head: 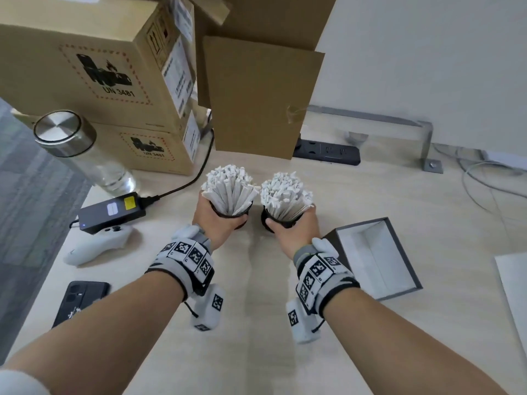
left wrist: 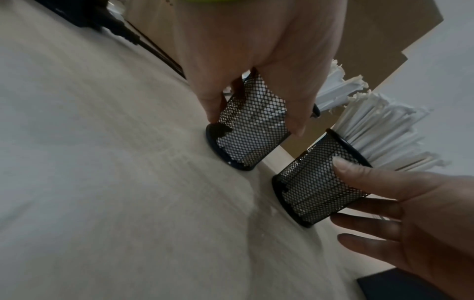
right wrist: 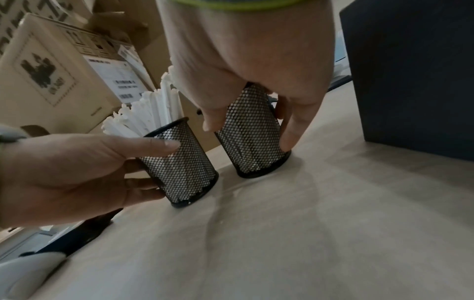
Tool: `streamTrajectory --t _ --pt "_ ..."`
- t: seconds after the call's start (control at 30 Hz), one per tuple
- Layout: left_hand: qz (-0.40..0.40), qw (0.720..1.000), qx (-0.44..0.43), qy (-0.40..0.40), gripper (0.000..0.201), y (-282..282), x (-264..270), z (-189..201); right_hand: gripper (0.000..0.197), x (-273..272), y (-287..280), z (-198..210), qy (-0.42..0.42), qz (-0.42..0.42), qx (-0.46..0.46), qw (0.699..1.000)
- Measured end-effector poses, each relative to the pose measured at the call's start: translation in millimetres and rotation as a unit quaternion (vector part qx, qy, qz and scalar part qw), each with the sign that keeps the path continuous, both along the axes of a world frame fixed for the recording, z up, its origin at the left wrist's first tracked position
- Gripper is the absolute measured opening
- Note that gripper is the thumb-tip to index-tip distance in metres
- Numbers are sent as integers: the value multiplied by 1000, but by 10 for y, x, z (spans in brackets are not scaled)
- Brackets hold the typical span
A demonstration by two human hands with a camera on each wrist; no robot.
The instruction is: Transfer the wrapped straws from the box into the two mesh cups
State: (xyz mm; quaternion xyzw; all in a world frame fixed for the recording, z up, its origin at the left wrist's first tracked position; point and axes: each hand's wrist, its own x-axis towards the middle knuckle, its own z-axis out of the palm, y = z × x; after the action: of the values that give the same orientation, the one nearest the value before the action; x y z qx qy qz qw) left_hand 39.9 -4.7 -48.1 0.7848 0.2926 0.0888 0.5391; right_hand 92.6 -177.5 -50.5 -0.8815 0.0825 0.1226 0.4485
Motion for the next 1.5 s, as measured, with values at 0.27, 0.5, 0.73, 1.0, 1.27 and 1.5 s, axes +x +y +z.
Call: streamTrajectory --t 0.27,0.5,0.73,1.0,1.27,1.5 --pt "-29 999 18 18 79 33 66 3 100 83 -104 203 24 38 -27 999" --pt "-34 980 186 -55 117 75 -135 213 78 -146 -673 584 -75 163 -78 981" --pt "-193 894 389 -114 86 -458 -325 437 75 -388 -1497 576 -156 319 -209 911" --pt "-477 772 379 182 75 -1025 -586 270 85 -684 -2207 392 -116 432 -281 849" --pt "-551 654 398 332 72 -1144 -727 138 37 -423 -2100 298 -146 471 -309 813" --pt "-527 680 397 320 71 -1133 -711 240 41 -9 -1638 408 -91 419 -324 843"
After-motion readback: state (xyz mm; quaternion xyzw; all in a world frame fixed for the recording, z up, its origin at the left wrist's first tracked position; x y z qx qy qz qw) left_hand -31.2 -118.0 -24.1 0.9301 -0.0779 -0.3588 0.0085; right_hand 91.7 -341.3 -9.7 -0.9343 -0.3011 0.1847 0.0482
